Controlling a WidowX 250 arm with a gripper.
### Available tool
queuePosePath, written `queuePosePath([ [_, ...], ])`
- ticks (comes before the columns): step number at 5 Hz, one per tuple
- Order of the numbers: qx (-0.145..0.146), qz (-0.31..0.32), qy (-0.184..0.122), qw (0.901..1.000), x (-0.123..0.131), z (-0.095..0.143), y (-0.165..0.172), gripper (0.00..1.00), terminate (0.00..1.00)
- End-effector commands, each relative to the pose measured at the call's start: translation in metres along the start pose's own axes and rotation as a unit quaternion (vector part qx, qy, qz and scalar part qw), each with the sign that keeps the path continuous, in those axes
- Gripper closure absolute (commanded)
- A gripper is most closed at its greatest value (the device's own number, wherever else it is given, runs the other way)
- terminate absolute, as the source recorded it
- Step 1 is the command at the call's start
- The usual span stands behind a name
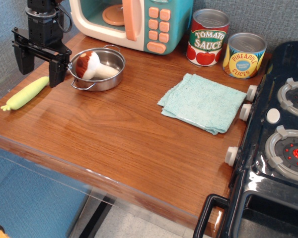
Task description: Move the towel to the front right side of the table
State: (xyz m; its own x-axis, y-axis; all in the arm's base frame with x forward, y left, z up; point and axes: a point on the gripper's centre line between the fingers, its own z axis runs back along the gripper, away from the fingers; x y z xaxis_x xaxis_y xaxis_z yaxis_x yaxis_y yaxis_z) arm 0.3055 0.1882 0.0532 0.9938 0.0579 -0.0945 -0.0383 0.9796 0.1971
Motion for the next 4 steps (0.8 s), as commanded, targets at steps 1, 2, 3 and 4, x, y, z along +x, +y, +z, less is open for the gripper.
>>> queuePosePath([
  [1, 0.0, 0.0, 0.0, 1.0, 0.0, 0.0, 0.0, 0.0, 0.0],
  [2, 0.02, -0.01, 0.0, 0.9997, 0.005, -0.001, -0.014, 0.0, 0.0],
  [3, 0.025, -0.044, -0.014, 0.9986, 0.012, 0.003, -0.033, 0.0, 0.0],
  [4, 0.024, -0.073, -0.044, 0.996, 0.018, 0.021, -0.069, 0.0, 0.0],
])
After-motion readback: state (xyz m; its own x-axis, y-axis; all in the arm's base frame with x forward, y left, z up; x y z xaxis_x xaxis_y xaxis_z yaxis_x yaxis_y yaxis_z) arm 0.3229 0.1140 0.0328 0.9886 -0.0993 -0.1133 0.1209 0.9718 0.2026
